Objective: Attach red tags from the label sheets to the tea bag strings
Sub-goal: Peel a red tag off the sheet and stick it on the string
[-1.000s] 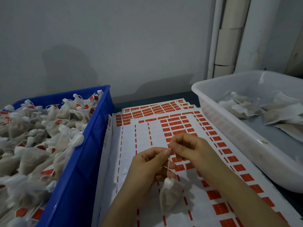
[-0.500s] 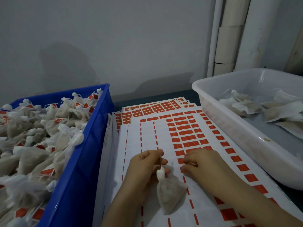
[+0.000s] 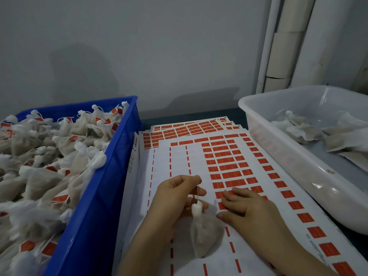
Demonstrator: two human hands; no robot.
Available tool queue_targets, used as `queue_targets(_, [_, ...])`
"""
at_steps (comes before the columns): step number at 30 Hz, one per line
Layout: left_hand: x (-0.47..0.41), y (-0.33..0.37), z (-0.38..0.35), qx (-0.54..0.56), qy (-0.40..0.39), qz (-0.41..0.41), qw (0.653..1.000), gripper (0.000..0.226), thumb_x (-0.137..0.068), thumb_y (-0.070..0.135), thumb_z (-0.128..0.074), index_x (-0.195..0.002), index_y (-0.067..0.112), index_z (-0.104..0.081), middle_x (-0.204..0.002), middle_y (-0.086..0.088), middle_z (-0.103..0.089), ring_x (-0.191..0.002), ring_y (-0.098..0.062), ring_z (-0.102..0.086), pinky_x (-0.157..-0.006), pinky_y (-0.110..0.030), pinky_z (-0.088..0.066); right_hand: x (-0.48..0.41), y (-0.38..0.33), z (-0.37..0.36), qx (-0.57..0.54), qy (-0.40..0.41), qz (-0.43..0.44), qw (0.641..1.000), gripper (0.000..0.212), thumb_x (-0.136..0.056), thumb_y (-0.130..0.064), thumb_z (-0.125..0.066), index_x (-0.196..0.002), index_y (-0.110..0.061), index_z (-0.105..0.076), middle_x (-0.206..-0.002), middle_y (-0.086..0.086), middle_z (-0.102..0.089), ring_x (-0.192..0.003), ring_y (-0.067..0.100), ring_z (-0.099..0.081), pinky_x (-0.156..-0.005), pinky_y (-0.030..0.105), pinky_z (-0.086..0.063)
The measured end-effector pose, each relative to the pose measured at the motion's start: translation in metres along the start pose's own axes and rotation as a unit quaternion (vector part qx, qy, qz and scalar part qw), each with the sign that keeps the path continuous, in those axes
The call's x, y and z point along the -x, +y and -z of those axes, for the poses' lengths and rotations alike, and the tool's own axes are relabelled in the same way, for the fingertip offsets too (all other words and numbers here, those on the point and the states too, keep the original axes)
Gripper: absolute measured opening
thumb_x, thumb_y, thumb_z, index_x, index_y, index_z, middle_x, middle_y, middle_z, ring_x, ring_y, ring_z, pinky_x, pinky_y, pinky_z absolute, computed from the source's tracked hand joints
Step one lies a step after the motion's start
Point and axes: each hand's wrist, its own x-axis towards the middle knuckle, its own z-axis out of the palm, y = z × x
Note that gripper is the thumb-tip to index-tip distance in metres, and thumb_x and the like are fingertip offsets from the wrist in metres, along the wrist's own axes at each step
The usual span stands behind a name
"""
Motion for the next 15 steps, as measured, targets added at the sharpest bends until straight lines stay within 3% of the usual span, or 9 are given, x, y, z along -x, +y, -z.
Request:
queue_targets(5, [0.0,-0.004,0.0,-0.061,0.016,-0.012,0.998,0.019,-0.088,0.036,-0.06,-0.084,0.019,-0.069,-0.064,0.007,-0.07,-0.054,-0.01,-0.066,-0.052,-0.018,-0.05,-0.001,-0.002,-0.002,0.0,-0.009,0.017,1.0,0.037,-0.086,-0.042,-0.055,-0.122,-0.034,-0.058,-0.133,-0.022,-0.047,-0.128,-0.004,-0.035,-0.109,0.019,-0.021])
queue_targets(11, [-0.003,-0.009,0.002,-0.104,0.027,-0.002,0.994,0.022,-0.088,0.039,-0.06,-0.079,0.021,-0.069,-0.068,0.006,-0.071,-0.073,-0.015,-0.067,-0.069,-0.024,-0.054,-0.001,-0.003,-0.004,-0.007,-0.002,0.024,1.0,0.033,-0.089,-0.041,-0.052,-0.12,-0.034,-0.059,-0.131,-0.023,-0.05,-0.124,-0.007,-0.038,-0.103,0.011,-0.016])
queue_targets(15, [-0.006,-0.011,0.003,-0.122,0.038,0.018,0.992,0.022,-0.088,0.039,-0.06,-0.08,0.02,-0.069,-0.077,0.001,-0.071,-0.079,-0.019,-0.066,-0.078,-0.03,-0.056,0.002,-0.005,-0.005,-0.028,0.022,-0.005,0.999,0.03,-0.089,-0.04,-0.053,-0.118,-0.034,-0.061,-0.13,-0.021,-0.052,-0.121,-0.004,-0.043,-0.106,0.017,-0.022])
